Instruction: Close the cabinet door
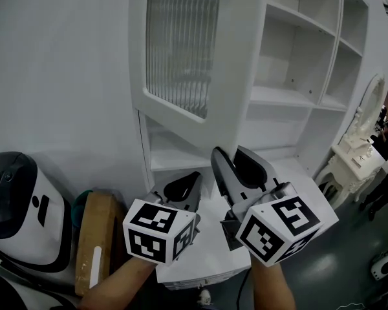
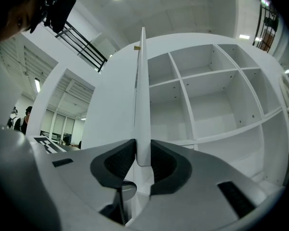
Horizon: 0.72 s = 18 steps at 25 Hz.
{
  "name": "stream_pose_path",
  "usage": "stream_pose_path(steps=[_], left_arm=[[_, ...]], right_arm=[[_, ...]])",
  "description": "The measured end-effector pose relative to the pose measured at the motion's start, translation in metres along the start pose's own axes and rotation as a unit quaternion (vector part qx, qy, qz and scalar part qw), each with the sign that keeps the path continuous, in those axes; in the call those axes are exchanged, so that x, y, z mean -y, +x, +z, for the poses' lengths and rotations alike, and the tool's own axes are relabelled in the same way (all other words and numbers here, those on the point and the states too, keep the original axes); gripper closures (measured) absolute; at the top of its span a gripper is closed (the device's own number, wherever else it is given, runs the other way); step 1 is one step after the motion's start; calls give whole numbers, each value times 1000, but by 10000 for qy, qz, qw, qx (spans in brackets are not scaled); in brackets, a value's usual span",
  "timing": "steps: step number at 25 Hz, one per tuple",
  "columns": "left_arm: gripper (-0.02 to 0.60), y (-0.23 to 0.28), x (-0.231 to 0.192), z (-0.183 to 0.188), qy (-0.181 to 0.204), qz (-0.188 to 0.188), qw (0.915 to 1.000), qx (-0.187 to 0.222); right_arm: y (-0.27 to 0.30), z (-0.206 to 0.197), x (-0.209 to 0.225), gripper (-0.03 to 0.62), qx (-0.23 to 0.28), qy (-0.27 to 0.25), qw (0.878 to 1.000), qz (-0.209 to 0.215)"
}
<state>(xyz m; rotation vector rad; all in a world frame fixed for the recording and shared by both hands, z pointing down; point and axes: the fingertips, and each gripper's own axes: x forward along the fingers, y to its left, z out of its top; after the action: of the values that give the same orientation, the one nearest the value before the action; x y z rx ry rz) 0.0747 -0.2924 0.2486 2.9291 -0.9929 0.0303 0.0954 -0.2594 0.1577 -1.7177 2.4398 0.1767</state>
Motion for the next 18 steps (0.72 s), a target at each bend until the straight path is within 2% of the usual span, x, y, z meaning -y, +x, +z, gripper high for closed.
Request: stream_pose_path(steps=[18], left_arm=[[569,71,5,1,153,85,9998,-48]], right_arm=[[27,-6,69,480,-127,220,9975,658]])
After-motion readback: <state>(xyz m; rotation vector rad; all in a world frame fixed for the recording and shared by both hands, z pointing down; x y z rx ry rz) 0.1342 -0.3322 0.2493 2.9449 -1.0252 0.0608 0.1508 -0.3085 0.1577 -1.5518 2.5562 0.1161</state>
